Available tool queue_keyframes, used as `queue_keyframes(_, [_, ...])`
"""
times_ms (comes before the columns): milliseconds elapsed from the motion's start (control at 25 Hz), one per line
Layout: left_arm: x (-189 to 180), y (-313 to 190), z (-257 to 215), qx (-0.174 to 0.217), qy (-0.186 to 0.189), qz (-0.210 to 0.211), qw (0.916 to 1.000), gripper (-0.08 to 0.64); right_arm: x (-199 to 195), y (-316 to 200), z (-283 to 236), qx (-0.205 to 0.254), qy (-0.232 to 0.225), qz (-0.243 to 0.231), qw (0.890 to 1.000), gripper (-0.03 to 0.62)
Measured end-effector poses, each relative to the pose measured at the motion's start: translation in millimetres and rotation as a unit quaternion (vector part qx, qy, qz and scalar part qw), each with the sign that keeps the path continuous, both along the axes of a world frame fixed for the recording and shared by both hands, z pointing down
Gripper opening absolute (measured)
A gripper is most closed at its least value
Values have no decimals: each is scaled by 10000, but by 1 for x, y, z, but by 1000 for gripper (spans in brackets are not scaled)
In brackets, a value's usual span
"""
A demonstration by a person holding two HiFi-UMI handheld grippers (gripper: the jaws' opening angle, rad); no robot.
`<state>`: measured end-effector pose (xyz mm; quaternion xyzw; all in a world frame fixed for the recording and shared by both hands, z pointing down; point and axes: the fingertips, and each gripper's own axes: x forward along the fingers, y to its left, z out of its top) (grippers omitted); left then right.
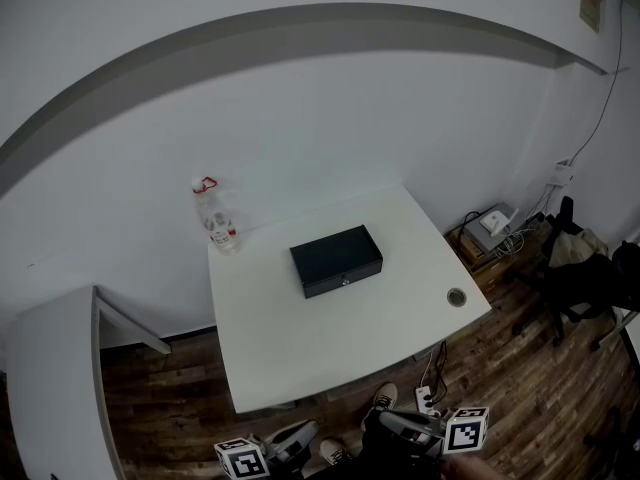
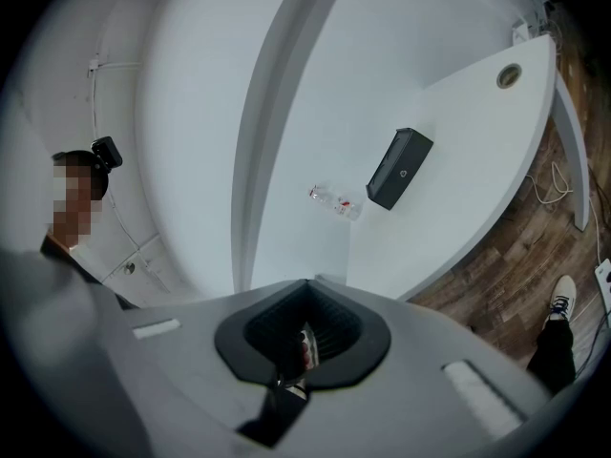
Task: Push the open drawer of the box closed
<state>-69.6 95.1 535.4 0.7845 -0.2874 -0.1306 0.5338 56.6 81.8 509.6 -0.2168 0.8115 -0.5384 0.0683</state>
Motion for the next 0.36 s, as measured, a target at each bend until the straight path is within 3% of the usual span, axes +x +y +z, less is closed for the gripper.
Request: queue_keyframes(360, [-3, 1, 3, -53, 29, -42, 10000, 0, -2, 0, 5, -52, 17, 16, 10000, 3])
